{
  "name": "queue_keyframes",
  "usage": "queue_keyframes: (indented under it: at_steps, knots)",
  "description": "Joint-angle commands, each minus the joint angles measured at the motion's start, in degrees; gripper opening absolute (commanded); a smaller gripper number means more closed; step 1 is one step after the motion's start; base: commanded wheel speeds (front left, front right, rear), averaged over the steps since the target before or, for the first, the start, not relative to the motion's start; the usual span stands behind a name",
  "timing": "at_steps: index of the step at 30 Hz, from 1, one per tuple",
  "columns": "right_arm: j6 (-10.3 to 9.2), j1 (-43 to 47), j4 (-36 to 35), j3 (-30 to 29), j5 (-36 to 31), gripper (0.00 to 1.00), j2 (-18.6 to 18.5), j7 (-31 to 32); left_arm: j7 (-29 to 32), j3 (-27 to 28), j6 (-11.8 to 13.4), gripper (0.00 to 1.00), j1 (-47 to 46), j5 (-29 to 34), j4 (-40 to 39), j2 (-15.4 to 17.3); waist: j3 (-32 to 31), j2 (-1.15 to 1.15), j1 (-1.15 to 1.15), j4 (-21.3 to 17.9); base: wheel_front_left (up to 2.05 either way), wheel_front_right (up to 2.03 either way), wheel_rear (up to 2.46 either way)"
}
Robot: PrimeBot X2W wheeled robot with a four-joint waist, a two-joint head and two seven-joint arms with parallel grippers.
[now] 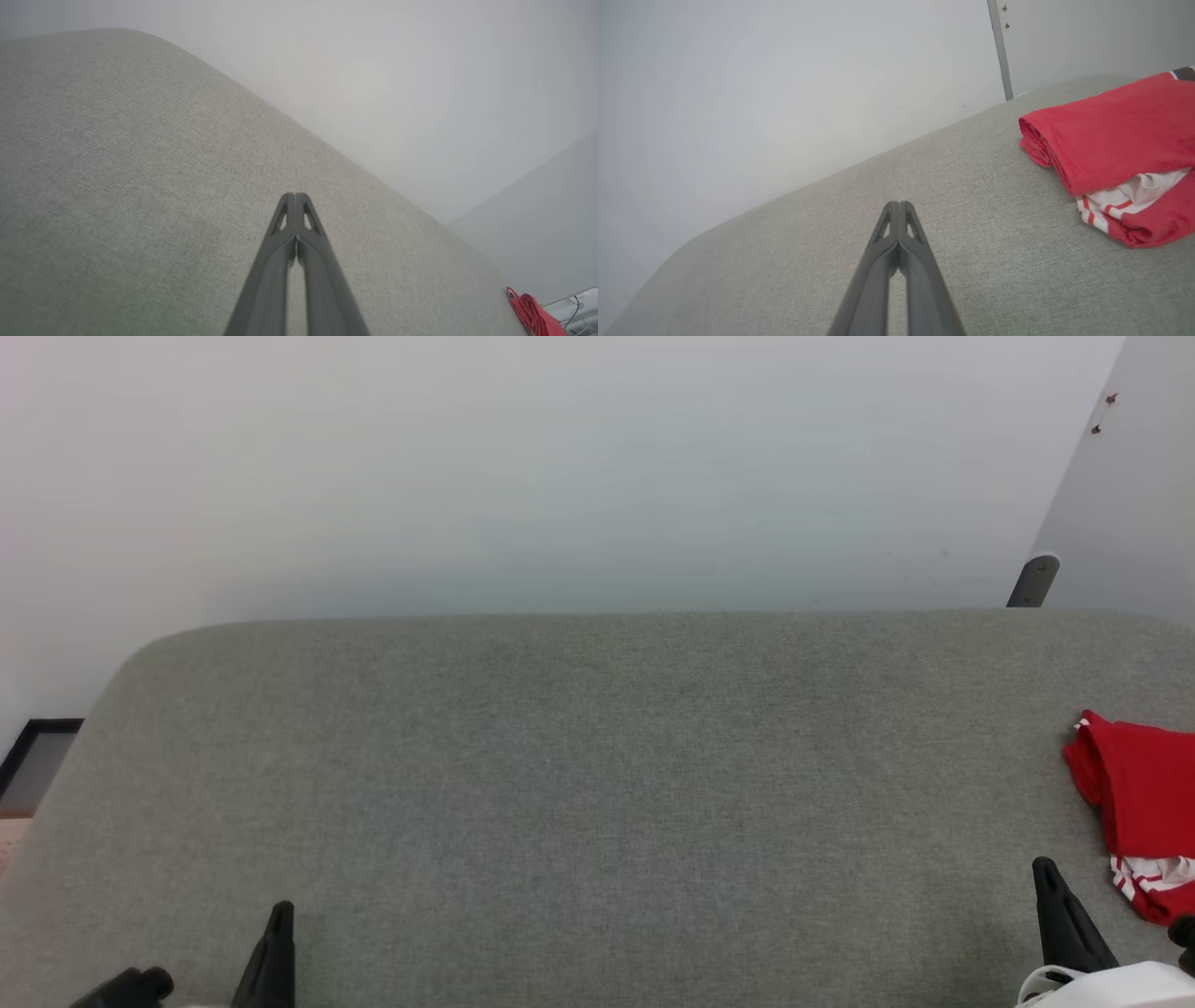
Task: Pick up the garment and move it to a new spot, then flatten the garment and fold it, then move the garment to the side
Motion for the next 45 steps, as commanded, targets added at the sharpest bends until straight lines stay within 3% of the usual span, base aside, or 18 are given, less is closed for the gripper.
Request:
queue_keyframes:
  at_steps: [1,45]
  knots:
    - [0.00,-1.9,-0.9,-0.4,1.5,0.00,-0.2,0.3,0.2,0.5,-0.1,0.00,-1.5,-1.1,-0.9,0.3,0.0,0.00,0.00,0.0,0.00,0.00,0.00]
    - [-0.02,-4.9,-0.9,-2.4,33.2,0.00,3.2,8.0,8.4,2.9,-0.2,0.00,-6.0,-26.1,-1.7,-5.0,1.8,0.00,0.00,-0.7,0.00,0.00,0.00]
